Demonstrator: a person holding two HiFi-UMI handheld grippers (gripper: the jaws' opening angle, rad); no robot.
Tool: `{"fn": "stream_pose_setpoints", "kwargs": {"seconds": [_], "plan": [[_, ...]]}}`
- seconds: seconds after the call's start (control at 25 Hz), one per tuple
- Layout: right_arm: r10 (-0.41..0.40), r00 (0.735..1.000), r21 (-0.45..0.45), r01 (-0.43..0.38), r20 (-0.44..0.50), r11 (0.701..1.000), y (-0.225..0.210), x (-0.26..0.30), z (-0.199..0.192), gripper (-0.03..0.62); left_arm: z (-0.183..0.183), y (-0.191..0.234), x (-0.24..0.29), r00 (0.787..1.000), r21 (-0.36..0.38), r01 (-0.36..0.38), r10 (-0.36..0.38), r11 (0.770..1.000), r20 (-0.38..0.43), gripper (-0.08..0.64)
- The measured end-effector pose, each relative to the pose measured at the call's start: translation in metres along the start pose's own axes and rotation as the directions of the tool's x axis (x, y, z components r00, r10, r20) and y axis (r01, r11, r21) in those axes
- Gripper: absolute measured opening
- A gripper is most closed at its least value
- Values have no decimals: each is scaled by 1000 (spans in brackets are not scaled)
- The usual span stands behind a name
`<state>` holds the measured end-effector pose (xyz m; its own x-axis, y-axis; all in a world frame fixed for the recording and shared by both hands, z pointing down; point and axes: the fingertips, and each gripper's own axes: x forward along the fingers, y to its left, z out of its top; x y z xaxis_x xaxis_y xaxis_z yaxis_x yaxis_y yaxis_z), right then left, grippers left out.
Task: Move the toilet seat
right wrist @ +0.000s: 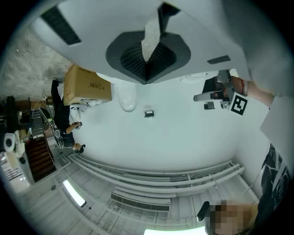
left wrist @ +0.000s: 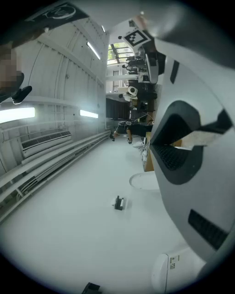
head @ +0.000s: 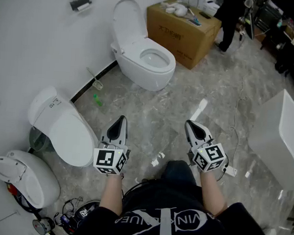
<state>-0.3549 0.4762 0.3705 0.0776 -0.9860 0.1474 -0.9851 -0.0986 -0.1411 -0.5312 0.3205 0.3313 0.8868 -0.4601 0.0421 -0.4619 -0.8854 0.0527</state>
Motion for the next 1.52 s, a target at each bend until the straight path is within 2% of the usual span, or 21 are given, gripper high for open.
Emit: {"fn": "stream_pose_setpoints", "kwargs": {"seconds": [0.44, 0.72, 0.84, 0.92, 0.96, 1.08, 1.2, 1.52], "plan": [[2, 1000, -9, -2, -7, 1000, 4, -2, 0, 9, -4, 1, -5, 1000, -17, 1, -1, 1000, -11, 3], [-33, 999, -24, 33, -5, 999, -11, -11, 5, 11, -10, -5, 12, 1000, -86, 20, -21, 996, -14, 5], [-50, 999, -8, 50, -8, 999, -31, -18, 0, 56, -18, -17, 23, 999, -124, 44, -46, 991, -16, 5], [-42, 999, 31, 42, -5, 999, -47, -13, -4, 134, -24, -17, 35, 999, -115, 37, -41, 993, -31, 22], [-37, 999, 46, 37, -5, 998, -57, -8, -6, 144, -26, -16, 43, 999, -107, 30, -34, 994, -39, 40], [-27, 999, 76, 28, -20, 997, -92, 14, -14, 160, -32, -7, 69, 998, -106, -12, 6, 994, -64, 104], [-17, 1000, 98, 18, -10, 995, -128, 43, -4, 163, -35, 2, 107, 996, -118, -48, 38, 992, -86, 120], [54, 998, 95, -50, -37, 994, -214, 99, 14, 170, -18, -13, 224, 998, -105, -26, 19, 994, -65, 120]]}}
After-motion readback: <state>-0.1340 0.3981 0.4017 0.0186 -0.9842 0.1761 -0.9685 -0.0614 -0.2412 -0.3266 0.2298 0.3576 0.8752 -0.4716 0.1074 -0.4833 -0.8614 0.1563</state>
